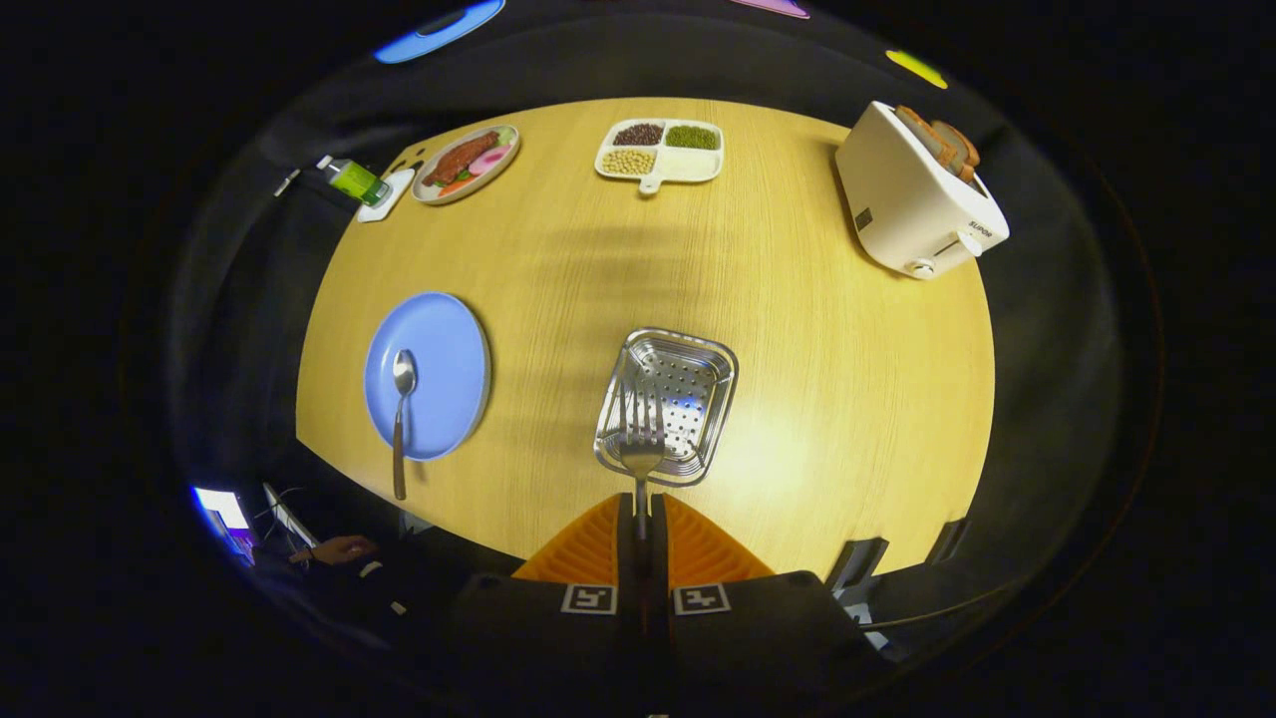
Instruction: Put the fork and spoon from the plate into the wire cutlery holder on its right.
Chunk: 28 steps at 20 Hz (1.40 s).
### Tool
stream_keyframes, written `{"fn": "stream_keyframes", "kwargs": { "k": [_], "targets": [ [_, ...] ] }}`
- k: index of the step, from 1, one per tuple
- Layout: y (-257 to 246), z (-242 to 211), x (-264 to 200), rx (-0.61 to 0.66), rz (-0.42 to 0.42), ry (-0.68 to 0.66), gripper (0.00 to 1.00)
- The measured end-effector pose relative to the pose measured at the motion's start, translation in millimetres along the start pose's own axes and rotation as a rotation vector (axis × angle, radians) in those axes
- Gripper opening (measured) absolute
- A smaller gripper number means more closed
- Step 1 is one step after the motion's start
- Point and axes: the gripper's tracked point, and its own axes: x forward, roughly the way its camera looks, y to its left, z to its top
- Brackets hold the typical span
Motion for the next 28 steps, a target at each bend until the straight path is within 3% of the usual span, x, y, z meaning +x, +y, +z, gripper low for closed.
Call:
{"fn": "stream_keyframes", "kwargs": {
  "k": [6,10,16,17,20,23,28],
  "targets": [
    [-1,11,26,-0.014,0.002,0.125,0.07],
    [-10,20,36,-0.003,-0.012,0.129,0.10],
    [2,42,26,0.028,0.014,-0.015,0.13],
    [9,47,21,0.032,0.029,-0.055,0.18],
    [44,56,-2,0.058,0.105,-0.147,0.29],
    [98,56,-21,0.059,0.217,-0.199,0.30],
    [193,31,-11,-0.044,0.324,-0.149,0.39]
  ]
}}
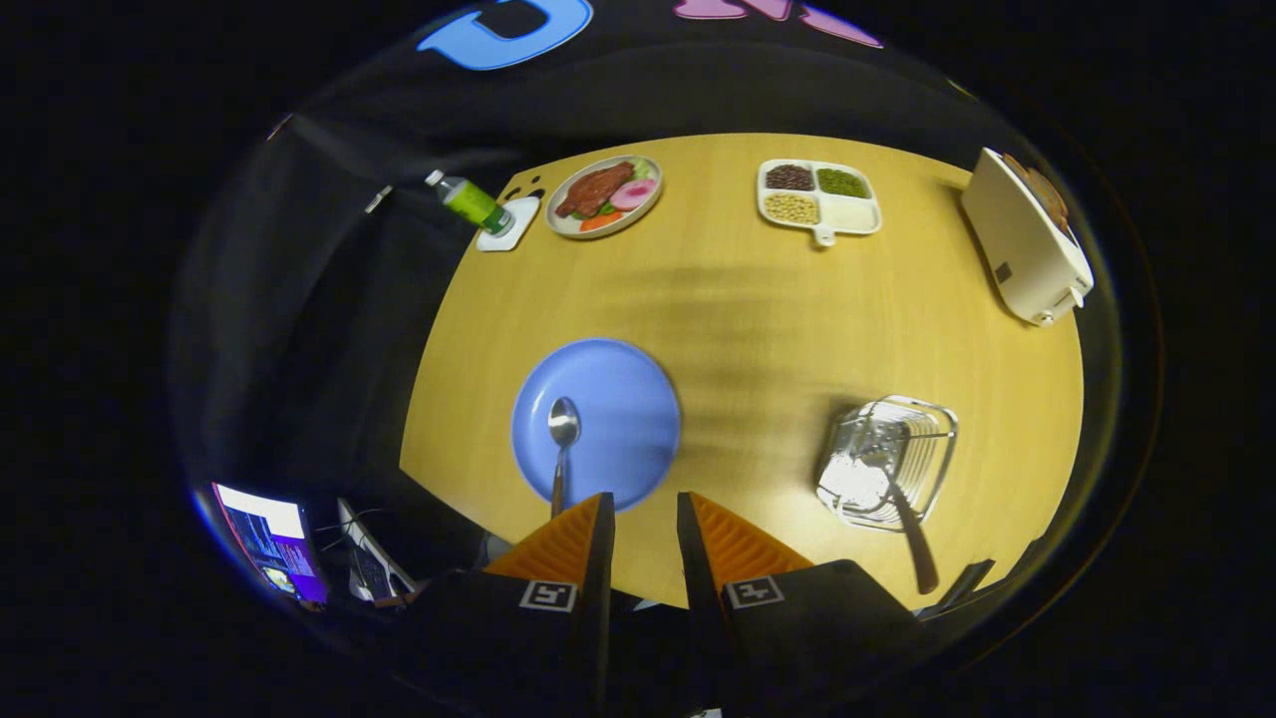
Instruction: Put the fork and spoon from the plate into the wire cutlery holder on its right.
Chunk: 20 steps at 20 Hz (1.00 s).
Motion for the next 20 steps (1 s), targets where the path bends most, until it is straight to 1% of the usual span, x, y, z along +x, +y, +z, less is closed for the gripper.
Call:
{"fn": "stream_keyframes", "kwargs": {
  "k": [3,7,11,17,18,20],
  "targets": [
    [32,-18,39,-0.017,0.018,0.065,0.40],
    [52,-32,90,-0.024,0.004,0.114,0.40],
    [52,-46,131,-0.029,-0.045,0.161,0.40],
    [40,-63,170,-0.035,-0.123,0.208,0.40],
    [38,-66,171,-0.047,-0.137,0.225,0.32],
    [40,-67,177,-0.036,-0.121,0.235,0.16]
  ]
}}
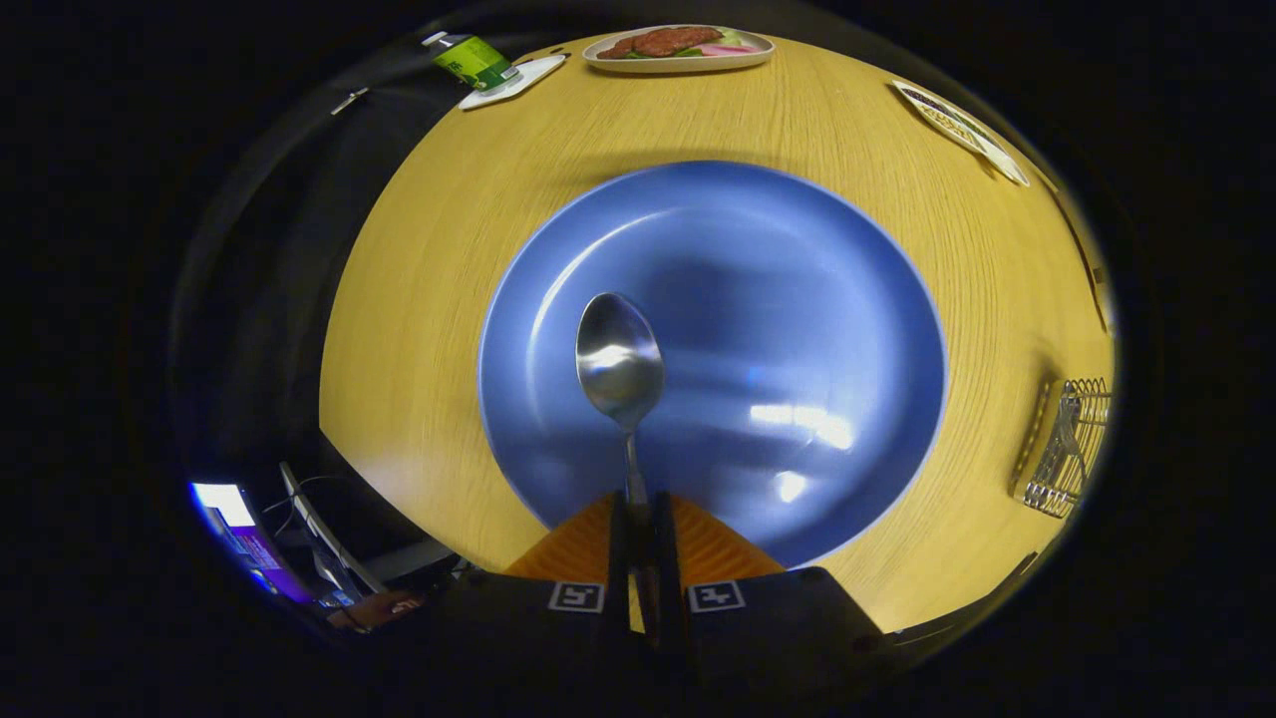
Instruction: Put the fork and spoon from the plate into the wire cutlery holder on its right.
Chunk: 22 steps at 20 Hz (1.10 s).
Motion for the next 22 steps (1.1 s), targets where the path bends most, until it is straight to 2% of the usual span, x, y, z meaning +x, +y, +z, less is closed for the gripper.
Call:
{"fn": "stream_keyframes", "kwargs": {
  "k": [3,7,11,15,22],
  "targets": [
    [8,7,-9,-0.011,0.083,-0.021,0.07],
    [2,20,-38,0.046,0.156,-0.101,0.07],
    [-19,29,-91,0.083,0.198,-0.180,0.07],
    [-65,30,-153,0.117,0.193,-0.229,0.06],
    [-168,3,-225,0.200,0.084,-0.227,0.06]
  ]
}}
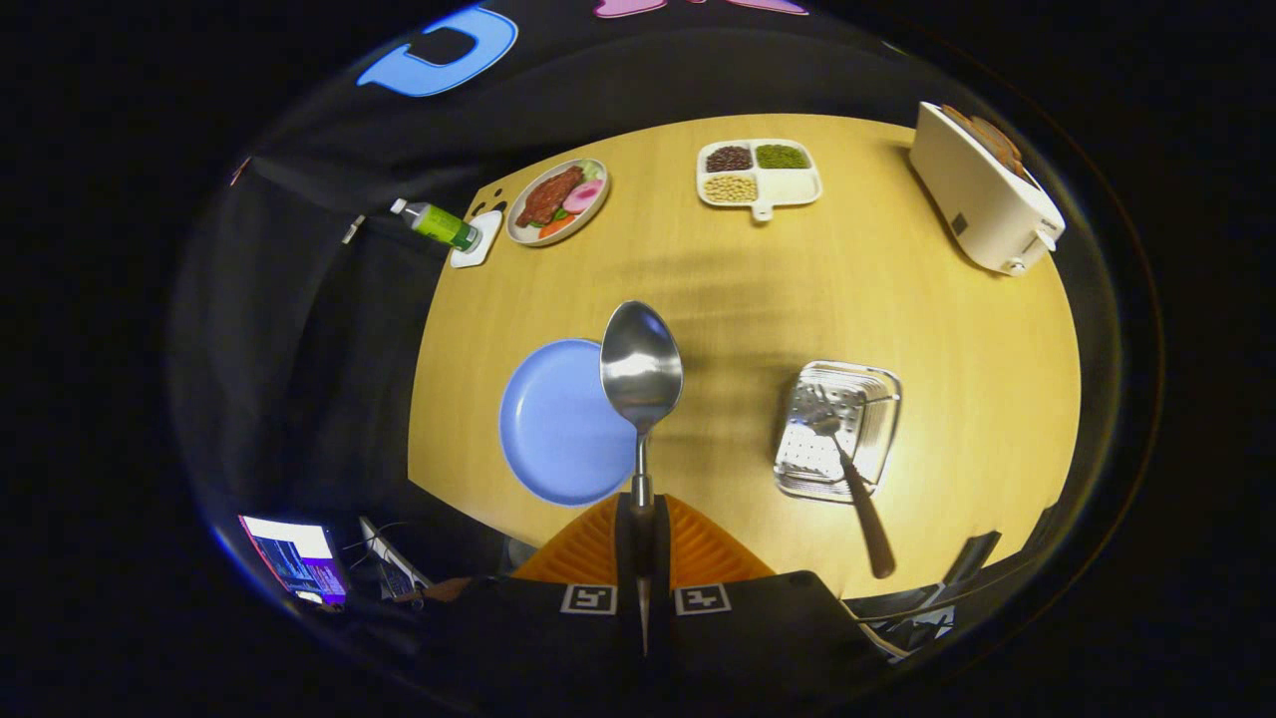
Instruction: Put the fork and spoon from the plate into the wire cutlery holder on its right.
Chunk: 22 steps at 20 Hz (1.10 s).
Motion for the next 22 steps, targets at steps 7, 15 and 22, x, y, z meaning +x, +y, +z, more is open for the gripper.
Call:
{"fn": "stream_keyframes", "kwargs": {
  "k": [7,15,22],
  "targets": [
    [-74,-26,-29,-0.006,-0.108,0.233,0.06],
    [-93,-19,-15,-0.066,-0.141,0.544,0.07],
    [-99,-12,7,-0.091,-0.202,0.636,0.11]
  ]
}}
